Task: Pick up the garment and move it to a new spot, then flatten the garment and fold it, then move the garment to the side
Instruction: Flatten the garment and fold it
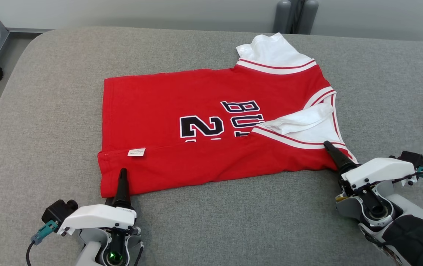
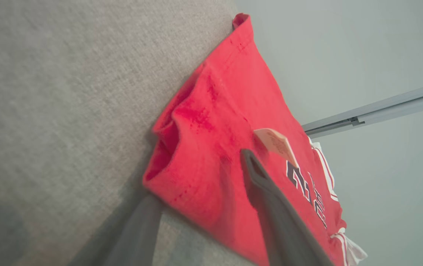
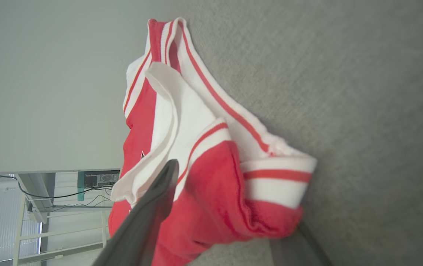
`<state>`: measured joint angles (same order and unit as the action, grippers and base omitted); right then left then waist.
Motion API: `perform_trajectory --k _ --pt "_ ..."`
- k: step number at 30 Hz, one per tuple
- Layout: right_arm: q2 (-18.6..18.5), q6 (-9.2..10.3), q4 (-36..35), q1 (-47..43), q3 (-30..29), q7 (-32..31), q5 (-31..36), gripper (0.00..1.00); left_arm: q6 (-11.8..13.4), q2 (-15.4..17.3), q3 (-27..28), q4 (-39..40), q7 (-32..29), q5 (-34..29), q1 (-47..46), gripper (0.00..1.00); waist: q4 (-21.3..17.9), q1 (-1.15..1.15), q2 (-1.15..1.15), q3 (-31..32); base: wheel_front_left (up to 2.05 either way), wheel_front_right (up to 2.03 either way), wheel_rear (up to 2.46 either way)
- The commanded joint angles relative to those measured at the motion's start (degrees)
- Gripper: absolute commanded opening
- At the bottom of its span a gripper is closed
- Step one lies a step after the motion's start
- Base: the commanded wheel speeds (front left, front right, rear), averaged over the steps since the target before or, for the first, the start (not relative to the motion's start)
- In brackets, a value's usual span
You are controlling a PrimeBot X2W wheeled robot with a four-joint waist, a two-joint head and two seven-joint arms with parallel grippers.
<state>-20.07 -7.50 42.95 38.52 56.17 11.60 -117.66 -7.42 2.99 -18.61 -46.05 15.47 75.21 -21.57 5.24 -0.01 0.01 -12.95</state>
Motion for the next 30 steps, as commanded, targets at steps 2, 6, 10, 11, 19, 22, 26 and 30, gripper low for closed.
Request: perform_trajectory --k 2,6,10,11,19,22,26,30 --pt "2.6 0.00 0.2 -1.9 1.7 -1.3 0.0 0.00 -0.1 -0.1 0.0 -1.0 -0.6 -0.7 -0.6 0.00 0.0 0.01 -0.01 0.1 0.00 0.00 0.00" --pt "2.3 0.00 0.2 -1.9 2.1 -1.1 0.4 0.00 -0.1 0.0 0.5 -1.2 -0.5 -2.3 -0.1 0.00 -0.2 0.01 -0.01 0.6 0.00 0.00 0.00" --pt "1.7 0.00 0.1 -2.0 2.2 -0.8 0.6 0.00 -0.1 0.2 2.1 -1.6 -0.4 -5.4 0.4 0.00 -0.4 0.01 -0.01 1.3 0.00 0.00 0.00" --pt "1.5 0.00 0.1 -2.0 2.2 -0.7 0.6 0.00 -0.1 0.2 2.5 -1.5 -0.4 -6.0 0.6 0.00 -0.5 0.01 -0.01 1.4 0.00 0.00 0.00" --pt "0.6 0.00 -0.1 -1.5 2.8 -0.4 1.2 0.00 -0.1 0.1 3.8 -1.1 -0.4 -8.7 1.2 0.00 -0.6 0.01 -0.01 2.7 0.00 0.00 0.00" --pt "0.2 0.00 0.1 -1.2 3.2 -0.6 1.4 0.00 -0.1 0.1 4.1 -1.1 -0.4 -9.4 1.4 0.00 -0.7 0.01 -0.01 3.5 0.00 0.00 0.00" --pt "-0.5 0.00 0.6 -0.6 3.7 -1.0 1.5 0.00 -0.1 0.1 4.5 -1.2 -0.4 -10.0 1.9 0.00 -0.8 0.01 -0.01 4.2 0.00 0.00 0.00" --pt "-1.2 0.00 1.8 0.4 4.0 -1.6 0.8 0.00 -0.1 0.1 5.1 -1.1 -0.3 -11.2 2.3 0.00 -0.9 0.01 -0.01 5.2 0.00 0.00 0.00"
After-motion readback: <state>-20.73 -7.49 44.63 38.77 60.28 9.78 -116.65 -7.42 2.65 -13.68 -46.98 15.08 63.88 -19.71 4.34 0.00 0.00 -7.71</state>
